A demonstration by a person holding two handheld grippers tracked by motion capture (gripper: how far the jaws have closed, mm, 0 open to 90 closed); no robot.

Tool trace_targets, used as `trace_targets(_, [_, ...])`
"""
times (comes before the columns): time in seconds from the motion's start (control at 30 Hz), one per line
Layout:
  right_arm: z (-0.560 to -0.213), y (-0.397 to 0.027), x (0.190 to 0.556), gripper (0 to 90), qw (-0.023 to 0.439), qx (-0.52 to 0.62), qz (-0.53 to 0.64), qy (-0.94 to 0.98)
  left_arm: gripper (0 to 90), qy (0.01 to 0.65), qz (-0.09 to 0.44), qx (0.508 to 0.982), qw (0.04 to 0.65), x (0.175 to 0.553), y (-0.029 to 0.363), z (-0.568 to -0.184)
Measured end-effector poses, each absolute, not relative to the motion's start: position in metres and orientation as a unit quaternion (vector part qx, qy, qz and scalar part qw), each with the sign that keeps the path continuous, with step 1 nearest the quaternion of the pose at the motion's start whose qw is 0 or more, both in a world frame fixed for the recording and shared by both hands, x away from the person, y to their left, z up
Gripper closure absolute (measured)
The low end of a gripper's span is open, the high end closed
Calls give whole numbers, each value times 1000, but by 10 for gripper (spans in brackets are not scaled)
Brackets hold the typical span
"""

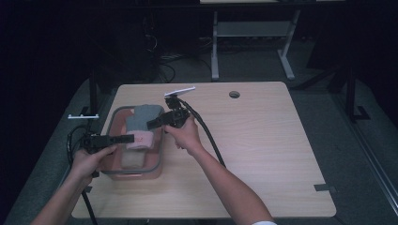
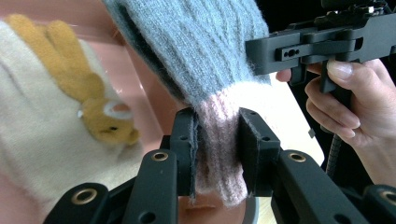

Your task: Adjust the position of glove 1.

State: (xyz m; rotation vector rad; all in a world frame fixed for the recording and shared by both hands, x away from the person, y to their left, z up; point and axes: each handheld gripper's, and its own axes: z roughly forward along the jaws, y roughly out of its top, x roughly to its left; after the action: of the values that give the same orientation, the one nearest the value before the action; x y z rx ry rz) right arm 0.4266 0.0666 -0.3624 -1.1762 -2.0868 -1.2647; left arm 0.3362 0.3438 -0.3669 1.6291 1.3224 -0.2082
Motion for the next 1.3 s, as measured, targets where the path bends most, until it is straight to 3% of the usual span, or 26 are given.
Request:
trace_targets(0.93, [-377,91,429,728,221,-422,-434,-765,692,574,-73,659,480,325,367,-383])
trace_targets(1.3, [-373,81,432,726,210,-428,-437,-763,684,601,-25,691,401,328,356,-397])
